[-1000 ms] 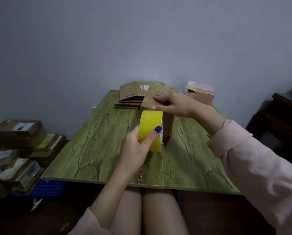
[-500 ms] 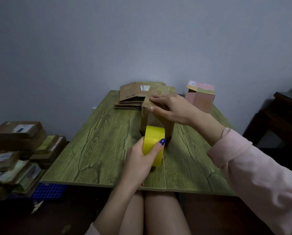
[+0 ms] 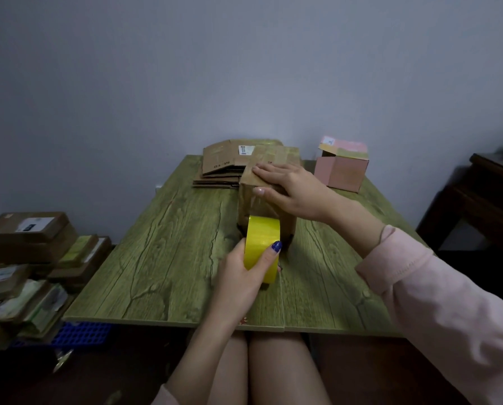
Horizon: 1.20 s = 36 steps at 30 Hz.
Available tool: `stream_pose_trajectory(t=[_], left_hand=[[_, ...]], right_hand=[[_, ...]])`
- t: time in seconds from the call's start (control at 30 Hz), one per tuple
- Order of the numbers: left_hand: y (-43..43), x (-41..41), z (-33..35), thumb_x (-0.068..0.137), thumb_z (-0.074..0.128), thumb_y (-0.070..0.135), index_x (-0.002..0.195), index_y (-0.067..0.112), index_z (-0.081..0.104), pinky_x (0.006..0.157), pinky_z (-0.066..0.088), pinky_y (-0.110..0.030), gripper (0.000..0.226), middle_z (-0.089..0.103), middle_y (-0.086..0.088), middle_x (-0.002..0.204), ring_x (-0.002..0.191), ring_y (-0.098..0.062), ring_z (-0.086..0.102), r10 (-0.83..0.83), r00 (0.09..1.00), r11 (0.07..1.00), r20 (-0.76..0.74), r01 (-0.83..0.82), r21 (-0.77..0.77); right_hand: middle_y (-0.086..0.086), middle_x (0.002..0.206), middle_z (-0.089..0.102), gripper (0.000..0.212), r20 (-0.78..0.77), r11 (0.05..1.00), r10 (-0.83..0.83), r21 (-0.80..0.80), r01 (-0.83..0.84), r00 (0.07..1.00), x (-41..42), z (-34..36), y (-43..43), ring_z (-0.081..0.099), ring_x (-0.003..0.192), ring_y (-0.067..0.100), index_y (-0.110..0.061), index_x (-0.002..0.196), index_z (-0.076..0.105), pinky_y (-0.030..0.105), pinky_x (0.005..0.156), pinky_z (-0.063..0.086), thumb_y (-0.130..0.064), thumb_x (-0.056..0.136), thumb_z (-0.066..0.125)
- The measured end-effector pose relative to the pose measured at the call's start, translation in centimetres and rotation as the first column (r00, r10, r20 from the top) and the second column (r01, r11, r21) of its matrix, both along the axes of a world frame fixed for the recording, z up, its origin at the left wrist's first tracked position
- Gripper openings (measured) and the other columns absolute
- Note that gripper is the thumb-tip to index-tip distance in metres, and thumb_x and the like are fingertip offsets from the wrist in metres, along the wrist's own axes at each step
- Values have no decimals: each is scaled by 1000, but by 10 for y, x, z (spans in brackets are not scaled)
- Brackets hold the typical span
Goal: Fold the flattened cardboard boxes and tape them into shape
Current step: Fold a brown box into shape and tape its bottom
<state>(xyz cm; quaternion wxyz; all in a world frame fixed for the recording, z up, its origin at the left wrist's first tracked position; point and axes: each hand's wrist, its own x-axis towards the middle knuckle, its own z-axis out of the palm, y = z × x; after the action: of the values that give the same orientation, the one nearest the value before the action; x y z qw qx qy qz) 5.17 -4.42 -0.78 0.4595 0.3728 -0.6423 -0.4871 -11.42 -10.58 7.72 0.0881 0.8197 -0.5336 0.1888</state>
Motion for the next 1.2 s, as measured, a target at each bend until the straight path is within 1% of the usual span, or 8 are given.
stream_pose_trajectory(t=[0.23, 0.37, 0.47, 0.53, 0.7, 0.8, 0.9, 1.2], left_hand=[[-1, -4, -2, 73, 56, 52, 86, 25, 61, 73, 53, -33, 30, 71, 6, 72, 72, -10, 68, 37, 999, 999, -8, -37, -8], [-1, -4, -2, 78, 64, 39, 97, 26, 52, 68, 49, -21, 27, 66, 8, 84, 74, -3, 62, 106, 993, 994, -56, -106, -1], [-4, -4, -1, 83, 68, 20, 106, 24, 47, 71, 48, -22, 32, 65, 3, 97, 82, -8, 63, 106, 991, 994, -82, -106, 6], [-6, -5, 0, 83, 68, 17, 108, 23, 45, 72, 48, -24, 35, 64, 3, 99, 84, -9, 62, 99, 991, 995, -88, -99, 1], [-12, -4, 0, 82, 70, 12, 108, 23, 44, 74, 49, -24, 38, 63, 4, 100, 83, -6, 61, 99, 988, 995, -121, -101, -7], [-10, -3, 6, 85, 64, 10, 111, 14, 45, 69, 50, -17, 33, 62, 5, 97, 81, -3, 61, 81, 983, 997, -166, -79, 18], [-11, -3, 11, 90, 58, 10, 113, 10, 46, 62, 48, -10, 27, 60, 4, 95, 78, 1, 59, 101, 977, 995, -185, -97, 29], [-24, 7, 23, 87, 63, 30, 112, 18, 53, 75, 46, -12, 30, 55, 15, 100, 82, 13, 57, 130, 987, 991, -93, -130, 15]], right_hand=[[10, 147, 42, 64, -65, 1000, -15, 2, 15, 998, -4, -7, -5, 36, 137, 28, -8, 142, 41, 40, 113, 27, -48, 92, 47], [0, 147, 42, 51, 521, 952, -15, 268, -147, 853, -9, 11, 6, 36, 136, 9, -18, 145, 37, 19, 113, 22, -42, 100, 36], [-3, 130, 57, 43, 794, 998, 3, 36, -53, 607, -21, 19, 19, 48, 126, 4, -15, 137, 47, 20, 106, 34, -34, 103, 31], [-1, 113, 67, 33, 822, 992, -2, -70, 105, 569, -35, 19, 29, 60, 109, 2, -12, 124, 58, 22, 95, 44, -26, 101, 41], [1, 103, 67, 25, 516, 864, -460, 73, 498, 723, -88, -21, 72, 62, 96, 13, -6, 113, 65, 19, 76, 40, -20, 95, 54], [19, 114, 65, 42, 127, 657, -746, 301, 691, 654, -116, -53, 93, 59, 104, 32, 3, 112, 62, 33, 83, 43, -34, 96, 50], [18, 97, 64, 51, -120, 498, -814, 357, 790, 568, -127, -74, 107, 56, 81, 29, -1, 83, 58, 33, 66, 42, -48, 96, 44], [11, 95, 61, 30, 101, 543, -836, 302, 784, 540, -126, -75, 101, 58, 89, 31, -5, 98, 57, 37, 68, 47, -34, 93, 56]])
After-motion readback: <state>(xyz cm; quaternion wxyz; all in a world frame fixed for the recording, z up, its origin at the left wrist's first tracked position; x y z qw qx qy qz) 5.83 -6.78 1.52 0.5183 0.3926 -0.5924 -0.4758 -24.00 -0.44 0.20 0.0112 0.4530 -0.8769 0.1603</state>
